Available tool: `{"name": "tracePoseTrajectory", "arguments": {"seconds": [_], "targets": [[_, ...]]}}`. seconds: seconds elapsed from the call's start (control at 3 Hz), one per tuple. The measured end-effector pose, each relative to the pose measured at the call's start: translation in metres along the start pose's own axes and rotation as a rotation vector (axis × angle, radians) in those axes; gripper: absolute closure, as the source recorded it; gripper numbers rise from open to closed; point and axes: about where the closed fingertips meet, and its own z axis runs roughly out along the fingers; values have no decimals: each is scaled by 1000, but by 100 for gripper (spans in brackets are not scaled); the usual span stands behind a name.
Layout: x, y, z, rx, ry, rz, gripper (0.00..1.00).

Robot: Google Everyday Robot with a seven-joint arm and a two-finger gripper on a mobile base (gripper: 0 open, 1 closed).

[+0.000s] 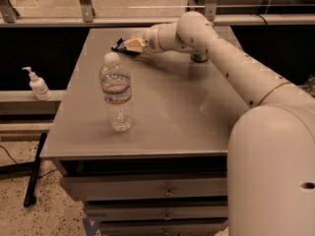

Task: Pick rxbar blueberry

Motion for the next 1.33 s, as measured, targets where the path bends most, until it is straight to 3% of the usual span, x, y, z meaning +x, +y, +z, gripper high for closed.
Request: {"name": "tracePoseTrajectory", "arguments": {"seconds": [0.67,1.0,1.33], "targets": [[-41,15,-30,-10,-39,-37,100],[-47,23,-44,-15,-47,-25,100],[-35,28,-48,-25,0,0,82]]}}
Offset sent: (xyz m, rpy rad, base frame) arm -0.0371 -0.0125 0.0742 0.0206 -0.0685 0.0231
